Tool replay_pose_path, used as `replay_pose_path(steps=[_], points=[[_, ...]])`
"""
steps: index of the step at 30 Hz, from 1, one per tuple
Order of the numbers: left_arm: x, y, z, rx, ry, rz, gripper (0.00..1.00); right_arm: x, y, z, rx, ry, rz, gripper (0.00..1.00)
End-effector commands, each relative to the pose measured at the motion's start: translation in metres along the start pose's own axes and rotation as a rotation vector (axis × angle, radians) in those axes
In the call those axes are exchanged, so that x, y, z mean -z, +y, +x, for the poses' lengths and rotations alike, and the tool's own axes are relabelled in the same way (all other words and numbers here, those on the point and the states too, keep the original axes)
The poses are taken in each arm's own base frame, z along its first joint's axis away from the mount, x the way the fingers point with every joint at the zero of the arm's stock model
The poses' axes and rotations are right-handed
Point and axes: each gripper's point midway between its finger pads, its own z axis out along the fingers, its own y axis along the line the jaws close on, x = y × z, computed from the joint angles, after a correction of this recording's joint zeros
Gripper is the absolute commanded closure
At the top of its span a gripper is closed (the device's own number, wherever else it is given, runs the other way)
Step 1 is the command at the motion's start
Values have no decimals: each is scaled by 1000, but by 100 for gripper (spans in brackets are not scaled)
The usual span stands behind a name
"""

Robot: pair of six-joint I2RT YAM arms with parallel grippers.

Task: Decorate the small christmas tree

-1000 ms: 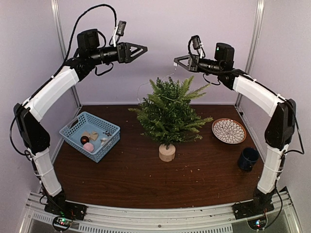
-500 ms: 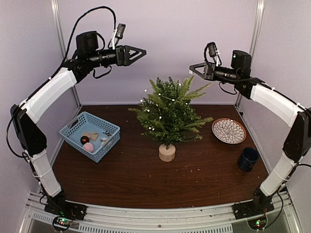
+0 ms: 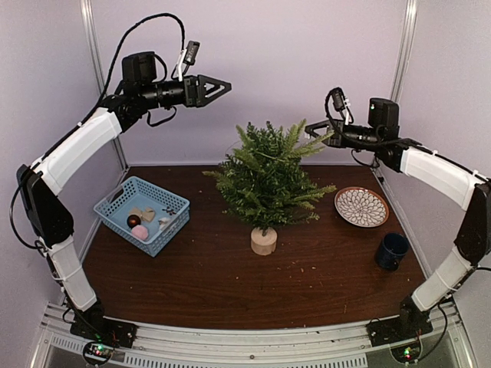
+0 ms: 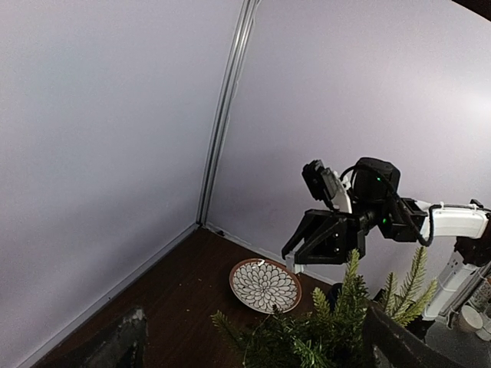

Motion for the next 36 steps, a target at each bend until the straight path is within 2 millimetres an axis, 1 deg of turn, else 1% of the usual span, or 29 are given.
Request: replay_pose_path(steps=[1,11,15,21,25,36], points=[[11,-13,-18,-56,-43,20,2,18,16,-9,42,-37,-7,83],[10,-11,-14,-45,-35,18,2,33,26,5,2,-25,0,82],[10,-11,-13,-43,-33,17,2,36,26,16,-34,-16,-4,82],[11,-11,-11,-39,-29,11,2,40,29,27,-80,-25,-19,81],[12,-10,-11,-37,-29,6,2,39,28,37,-106,-10,-25,80],[12,-9,-6,-28,-24,-5,3,37,40,61,-139,48,-70,77]])
